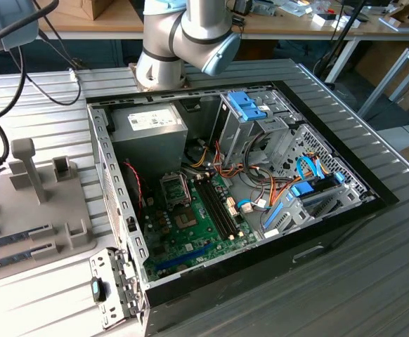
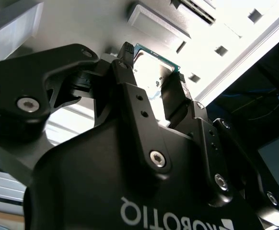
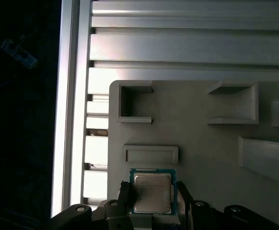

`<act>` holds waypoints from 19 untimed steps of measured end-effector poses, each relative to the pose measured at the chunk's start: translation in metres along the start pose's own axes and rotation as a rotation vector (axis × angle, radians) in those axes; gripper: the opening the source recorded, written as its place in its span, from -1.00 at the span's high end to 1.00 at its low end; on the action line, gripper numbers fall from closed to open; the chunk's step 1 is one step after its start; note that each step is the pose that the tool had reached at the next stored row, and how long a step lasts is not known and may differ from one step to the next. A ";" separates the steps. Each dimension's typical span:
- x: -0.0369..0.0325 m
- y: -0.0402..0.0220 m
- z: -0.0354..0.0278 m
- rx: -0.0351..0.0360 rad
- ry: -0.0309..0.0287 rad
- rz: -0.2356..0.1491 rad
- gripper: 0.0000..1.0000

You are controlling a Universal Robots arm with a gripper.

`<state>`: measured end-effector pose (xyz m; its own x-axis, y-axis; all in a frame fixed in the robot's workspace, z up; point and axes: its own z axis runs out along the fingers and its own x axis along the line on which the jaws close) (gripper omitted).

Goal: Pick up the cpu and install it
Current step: 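Pick up the cpu and move it towards the insertion slot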

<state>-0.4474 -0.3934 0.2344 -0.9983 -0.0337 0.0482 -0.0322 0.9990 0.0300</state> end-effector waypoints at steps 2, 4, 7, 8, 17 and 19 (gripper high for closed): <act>0.0000 0.0000 -0.0010 0.0000 0.0000 0.000 0.05; 0.0001 0.0001 -0.0029 0.0000 0.0001 0.000 0.05; 0.0002 0.0001 -0.0044 0.0000 0.0000 0.000 0.05; 0.0003 0.0002 -0.0053 0.0000 0.0000 0.000 0.05; 0.0005 0.0003 -0.0098 0.0000 0.0000 0.000 0.05; 0.0005 0.0003 -0.0107 0.0000 0.0001 0.000 0.05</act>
<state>-0.4474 -0.3934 0.2451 -0.9983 -0.0336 0.0483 -0.0322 0.9990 0.0300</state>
